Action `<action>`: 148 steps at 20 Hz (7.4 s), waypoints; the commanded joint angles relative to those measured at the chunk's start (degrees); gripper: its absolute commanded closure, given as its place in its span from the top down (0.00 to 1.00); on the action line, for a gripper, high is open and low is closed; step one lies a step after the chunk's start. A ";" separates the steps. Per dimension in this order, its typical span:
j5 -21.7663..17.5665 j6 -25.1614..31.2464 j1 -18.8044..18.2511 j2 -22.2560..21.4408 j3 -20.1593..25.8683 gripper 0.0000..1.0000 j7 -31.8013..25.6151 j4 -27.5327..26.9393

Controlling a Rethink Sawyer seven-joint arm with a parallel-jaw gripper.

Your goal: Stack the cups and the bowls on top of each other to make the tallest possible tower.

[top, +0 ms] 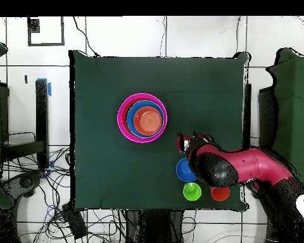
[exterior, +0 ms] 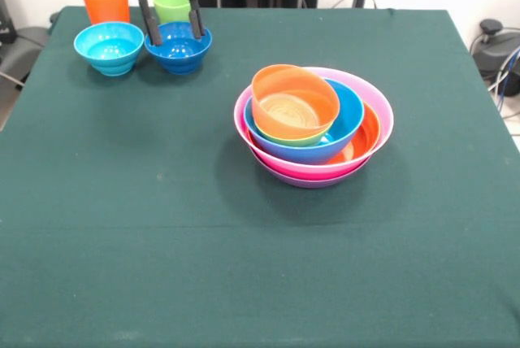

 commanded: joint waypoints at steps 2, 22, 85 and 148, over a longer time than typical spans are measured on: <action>0.95 1.50 -0.57 5.86 5.52 1.00 -7.54 -1.65; 11.26 20.94 -3.32 -12.00 0.14 1.00 -7.54 8.71; -12.05 2.38 3.80 -9.83 -9.43 1.00 4.58 4.29; -8.80 7.71 1.50 8.20 -2.51 1.00 -15.75 -8.43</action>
